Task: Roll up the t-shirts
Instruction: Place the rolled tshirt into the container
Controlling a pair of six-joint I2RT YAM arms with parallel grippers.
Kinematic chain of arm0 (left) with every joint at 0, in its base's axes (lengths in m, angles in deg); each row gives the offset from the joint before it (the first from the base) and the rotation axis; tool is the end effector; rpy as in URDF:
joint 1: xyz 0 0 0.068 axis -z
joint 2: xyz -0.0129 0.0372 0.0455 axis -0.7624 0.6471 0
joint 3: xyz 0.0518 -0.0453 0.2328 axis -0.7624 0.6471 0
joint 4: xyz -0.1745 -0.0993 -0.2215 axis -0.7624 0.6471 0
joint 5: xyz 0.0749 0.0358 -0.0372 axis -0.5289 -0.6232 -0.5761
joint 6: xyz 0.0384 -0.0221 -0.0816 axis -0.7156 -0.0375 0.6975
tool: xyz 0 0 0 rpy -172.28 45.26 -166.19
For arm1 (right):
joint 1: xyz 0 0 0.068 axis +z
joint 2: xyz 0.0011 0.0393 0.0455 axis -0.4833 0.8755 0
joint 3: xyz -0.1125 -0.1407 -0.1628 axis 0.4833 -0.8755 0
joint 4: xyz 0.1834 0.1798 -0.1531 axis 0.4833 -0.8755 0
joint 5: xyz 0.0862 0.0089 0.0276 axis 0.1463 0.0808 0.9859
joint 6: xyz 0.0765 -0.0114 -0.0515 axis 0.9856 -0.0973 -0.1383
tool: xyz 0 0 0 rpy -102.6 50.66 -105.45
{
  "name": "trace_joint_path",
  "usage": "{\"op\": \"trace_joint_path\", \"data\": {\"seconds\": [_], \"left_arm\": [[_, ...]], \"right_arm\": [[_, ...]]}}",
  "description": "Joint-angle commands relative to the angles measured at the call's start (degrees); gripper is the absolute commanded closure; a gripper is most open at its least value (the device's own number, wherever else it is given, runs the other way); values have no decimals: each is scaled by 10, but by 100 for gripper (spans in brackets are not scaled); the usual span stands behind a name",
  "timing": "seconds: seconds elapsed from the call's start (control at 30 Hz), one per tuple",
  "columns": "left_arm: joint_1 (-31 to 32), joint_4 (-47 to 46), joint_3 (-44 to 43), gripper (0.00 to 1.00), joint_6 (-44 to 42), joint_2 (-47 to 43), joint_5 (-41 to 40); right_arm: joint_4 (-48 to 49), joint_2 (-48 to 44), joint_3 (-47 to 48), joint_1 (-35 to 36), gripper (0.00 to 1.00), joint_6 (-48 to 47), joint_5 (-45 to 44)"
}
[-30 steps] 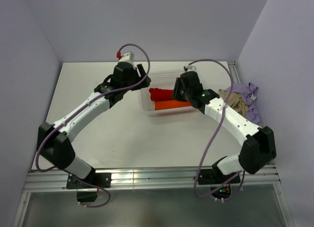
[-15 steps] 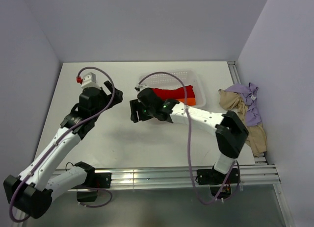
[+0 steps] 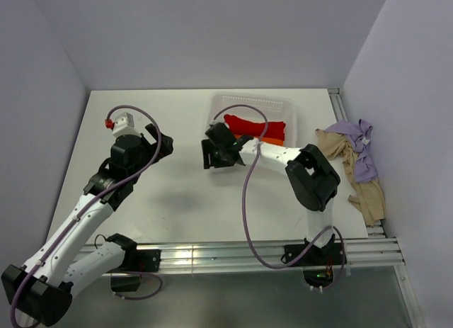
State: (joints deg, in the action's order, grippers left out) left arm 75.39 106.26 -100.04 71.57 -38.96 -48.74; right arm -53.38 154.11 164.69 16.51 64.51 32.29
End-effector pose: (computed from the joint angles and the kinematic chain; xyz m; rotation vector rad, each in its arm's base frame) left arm 0.2838 -0.1091 0.2795 -0.4879 1.9090 -0.4948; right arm 0.3292 0.3300 0.1027 -0.3007 2.5436 0.5078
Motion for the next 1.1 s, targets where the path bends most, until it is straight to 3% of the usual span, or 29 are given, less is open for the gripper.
{"op": "trace_joint_path", "data": {"seconds": [0.0, 0.13, 0.4, 0.53, 0.6, 0.63, 1.07], "left_arm": [[1, -21, 6, 3, -1, 5, 7], [1, -45, 18, 3, 0, 16, 24], [0, -66, 22, 3, 7, 48, 42], [1, -72, 22, 3, 4, 53, 45], [0, -76, 21, 3, 4, 56, 47], [0, -76, 21, 3, 3, 58, 47], [0, -65, 13, 3, -3, 64, 52]], "right_arm": [[21, -16, -21, -73, 32, -4, -20], [31, -26, -56, -138, 32, -19, -30], [-15, -11, -39, -222, 32, -23, -127], [-18, -14, -37, -276, 32, -12, -133], [-22, -10, -26, -296, 40, -9, -126], [-21, -10, -22, -305, 37, -6, -127], [-117, 69, 171, -387, 32, -30, -134]]}}
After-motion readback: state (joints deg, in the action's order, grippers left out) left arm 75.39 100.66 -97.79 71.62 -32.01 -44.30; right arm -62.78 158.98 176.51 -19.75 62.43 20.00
